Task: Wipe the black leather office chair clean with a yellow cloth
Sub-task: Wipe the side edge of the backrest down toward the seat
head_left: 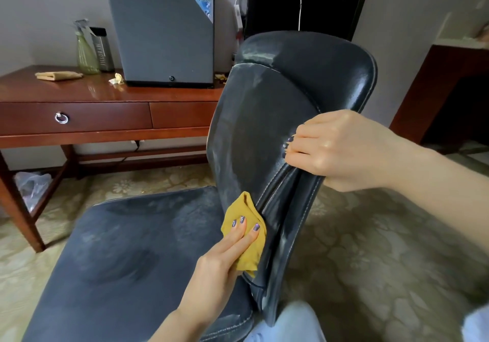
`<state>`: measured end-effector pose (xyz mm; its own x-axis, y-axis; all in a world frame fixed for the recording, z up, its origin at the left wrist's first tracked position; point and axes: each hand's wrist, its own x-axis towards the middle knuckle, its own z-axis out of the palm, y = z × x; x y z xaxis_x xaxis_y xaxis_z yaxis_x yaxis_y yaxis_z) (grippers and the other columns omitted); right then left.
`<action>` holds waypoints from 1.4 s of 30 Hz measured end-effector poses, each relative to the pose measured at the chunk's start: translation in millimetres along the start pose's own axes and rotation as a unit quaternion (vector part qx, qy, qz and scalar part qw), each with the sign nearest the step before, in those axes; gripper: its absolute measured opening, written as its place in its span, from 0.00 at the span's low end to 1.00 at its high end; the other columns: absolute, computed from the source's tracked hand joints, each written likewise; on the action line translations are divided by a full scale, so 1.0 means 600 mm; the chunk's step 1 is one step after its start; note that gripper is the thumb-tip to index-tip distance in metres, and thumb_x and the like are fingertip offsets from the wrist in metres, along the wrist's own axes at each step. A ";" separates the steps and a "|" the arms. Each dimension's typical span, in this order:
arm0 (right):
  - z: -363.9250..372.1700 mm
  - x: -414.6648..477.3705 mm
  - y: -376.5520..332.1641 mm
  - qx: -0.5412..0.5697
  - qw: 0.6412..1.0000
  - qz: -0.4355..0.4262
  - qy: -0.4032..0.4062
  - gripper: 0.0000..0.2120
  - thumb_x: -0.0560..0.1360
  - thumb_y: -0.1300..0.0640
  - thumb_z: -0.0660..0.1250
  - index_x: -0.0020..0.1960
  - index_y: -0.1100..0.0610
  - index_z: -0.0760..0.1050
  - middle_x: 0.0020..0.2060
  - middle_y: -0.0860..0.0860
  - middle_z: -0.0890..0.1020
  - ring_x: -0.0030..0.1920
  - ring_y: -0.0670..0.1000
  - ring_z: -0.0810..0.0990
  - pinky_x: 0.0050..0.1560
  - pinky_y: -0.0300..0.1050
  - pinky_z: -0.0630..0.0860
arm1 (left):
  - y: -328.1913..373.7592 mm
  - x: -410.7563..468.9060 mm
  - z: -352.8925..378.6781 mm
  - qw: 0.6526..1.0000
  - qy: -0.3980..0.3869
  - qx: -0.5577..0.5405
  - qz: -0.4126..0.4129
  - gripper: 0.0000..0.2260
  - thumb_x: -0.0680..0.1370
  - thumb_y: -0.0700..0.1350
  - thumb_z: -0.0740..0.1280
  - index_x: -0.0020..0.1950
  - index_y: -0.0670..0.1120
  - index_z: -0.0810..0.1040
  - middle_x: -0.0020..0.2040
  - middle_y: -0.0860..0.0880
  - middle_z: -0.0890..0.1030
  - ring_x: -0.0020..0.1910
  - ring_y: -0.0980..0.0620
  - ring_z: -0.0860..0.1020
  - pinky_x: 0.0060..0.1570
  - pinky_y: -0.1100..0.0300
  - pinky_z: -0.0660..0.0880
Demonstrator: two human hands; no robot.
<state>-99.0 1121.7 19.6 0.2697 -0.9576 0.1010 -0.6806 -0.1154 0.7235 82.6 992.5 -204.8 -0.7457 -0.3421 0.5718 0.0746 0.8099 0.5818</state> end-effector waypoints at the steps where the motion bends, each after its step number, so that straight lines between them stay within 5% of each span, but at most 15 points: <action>1: -0.004 -0.003 -0.001 -0.023 1.000 -0.008 0.006 0.10 0.61 0.71 0.62 0.36 0.58 0.74 0.29 0.51 0.73 0.32 0.55 0.71 0.33 0.49 0.73 | 0.000 0.002 -0.001 1.000 -0.007 -0.007 -0.012 0.48 0.71 0.26 0.68 0.69 0.75 0.56 0.72 0.65 0.57 0.70 0.73 0.53 0.67 0.64 0.65; 25: -0.016 -0.002 -0.004 -0.032 0.999 -0.008 0.001 0.17 0.64 0.69 0.54 0.42 0.58 0.78 0.34 0.51 0.77 0.37 0.55 0.74 0.39 0.49 0.74 | 0.001 -0.004 0.001 0.999 -0.023 -0.028 -0.033 0.44 0.74 0.31 0.68 0.68 0.75 0.55 0.71 0.65 0.59 0.70 0.72 0.54 0.69 0.71 0.58; 42: -0.036 -0.002 -0.014 -0.036 0.999 -0.009 -0.008 0.10 0.62 0.69 0.59 0.37 0.57 0.75 0.29 0.49 0.74 0.34 0.54 0.72 0.35 0.48 0.72 | 0.008 -0.007 -0.020 0.999 -0.039 -0.029 -0.019 0.44 0.75 0.30 0.66 0.67 0.77 0.55 0.71 0.65 0.59 0.71 0.71 0.54 0.69 0.73 0.56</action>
<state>-79.0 1129.7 28.3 0.2708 -0.9596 0.0769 -0.6242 -0.1142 0.7729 94.2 992.1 -197.1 -0.7978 -0.3317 0.5035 0.0823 0.7673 0.6359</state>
